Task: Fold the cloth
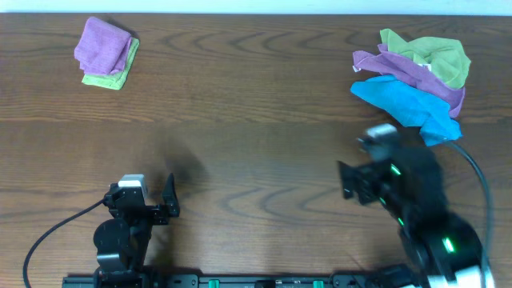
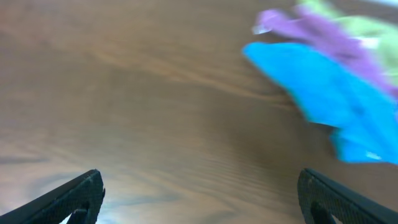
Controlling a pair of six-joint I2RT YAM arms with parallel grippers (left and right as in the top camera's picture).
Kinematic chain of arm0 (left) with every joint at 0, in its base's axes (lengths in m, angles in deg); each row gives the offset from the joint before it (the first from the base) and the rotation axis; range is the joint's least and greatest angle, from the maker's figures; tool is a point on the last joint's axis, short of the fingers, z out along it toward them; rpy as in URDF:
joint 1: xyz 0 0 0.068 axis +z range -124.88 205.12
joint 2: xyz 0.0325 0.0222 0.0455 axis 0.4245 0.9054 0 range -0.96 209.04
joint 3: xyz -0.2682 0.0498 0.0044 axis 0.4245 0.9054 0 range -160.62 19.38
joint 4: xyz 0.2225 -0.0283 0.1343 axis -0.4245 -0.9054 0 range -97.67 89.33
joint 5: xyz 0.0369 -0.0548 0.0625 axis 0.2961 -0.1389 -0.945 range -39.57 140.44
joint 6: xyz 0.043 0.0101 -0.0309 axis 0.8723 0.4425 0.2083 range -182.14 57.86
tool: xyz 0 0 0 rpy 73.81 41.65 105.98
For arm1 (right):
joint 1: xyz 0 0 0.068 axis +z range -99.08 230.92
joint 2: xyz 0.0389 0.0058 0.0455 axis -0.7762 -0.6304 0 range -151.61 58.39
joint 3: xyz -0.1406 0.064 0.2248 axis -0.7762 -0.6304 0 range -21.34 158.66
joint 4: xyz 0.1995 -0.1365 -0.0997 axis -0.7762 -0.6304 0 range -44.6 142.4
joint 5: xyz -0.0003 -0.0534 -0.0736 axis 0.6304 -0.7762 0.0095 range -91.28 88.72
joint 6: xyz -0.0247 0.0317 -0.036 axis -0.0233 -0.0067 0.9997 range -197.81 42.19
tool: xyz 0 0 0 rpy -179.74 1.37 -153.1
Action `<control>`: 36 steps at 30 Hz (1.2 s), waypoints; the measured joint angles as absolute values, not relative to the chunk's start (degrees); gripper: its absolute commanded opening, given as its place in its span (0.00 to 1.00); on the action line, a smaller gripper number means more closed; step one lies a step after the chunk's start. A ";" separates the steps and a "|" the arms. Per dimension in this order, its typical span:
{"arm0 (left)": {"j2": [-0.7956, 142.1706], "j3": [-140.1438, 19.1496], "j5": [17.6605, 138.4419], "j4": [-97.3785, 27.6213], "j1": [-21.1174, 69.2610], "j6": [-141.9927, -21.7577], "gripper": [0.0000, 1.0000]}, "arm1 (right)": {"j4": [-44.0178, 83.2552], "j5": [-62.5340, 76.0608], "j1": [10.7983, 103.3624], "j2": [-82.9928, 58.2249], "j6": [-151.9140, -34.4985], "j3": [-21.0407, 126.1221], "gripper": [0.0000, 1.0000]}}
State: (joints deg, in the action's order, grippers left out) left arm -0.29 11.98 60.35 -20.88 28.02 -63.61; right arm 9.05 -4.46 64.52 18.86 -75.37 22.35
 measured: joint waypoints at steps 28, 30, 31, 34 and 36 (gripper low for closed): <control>-0.38 11.98 60.37 -20.81 28.02 -63.61 0.95 | 9.84 -4.81 58.18 57.55 -71.48 -6.77 0.99; -0.38 11.98 60.37 -20.81 28.02 -63.61 0.95 | 9.84 -4.72 58.18 57.55 -71.48 -7.71 0.99; -0.38 11.98 60.37 -20.81 28.02 -63.61 0.95 | 9.82 -4.72 58.18 57.55 -71.48 -8.25 0.99; -0.38 11.98 60.37 -20.81 28.02 -63.61 0.95 | 9.77 -4.70 58.18 57.55 -71.48 -10.11 0.99; -0.38 11.98 60.35 -20.81 28.02 -63.61 0.95 | 9.77 -4.70 58.18 57.55 -71.48 -11.27 0.99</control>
State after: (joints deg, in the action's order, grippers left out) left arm -0.38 11.98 60.35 -20.81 28.02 -63.61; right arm 9.77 -4.70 58.18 57.55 -71.48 -11.27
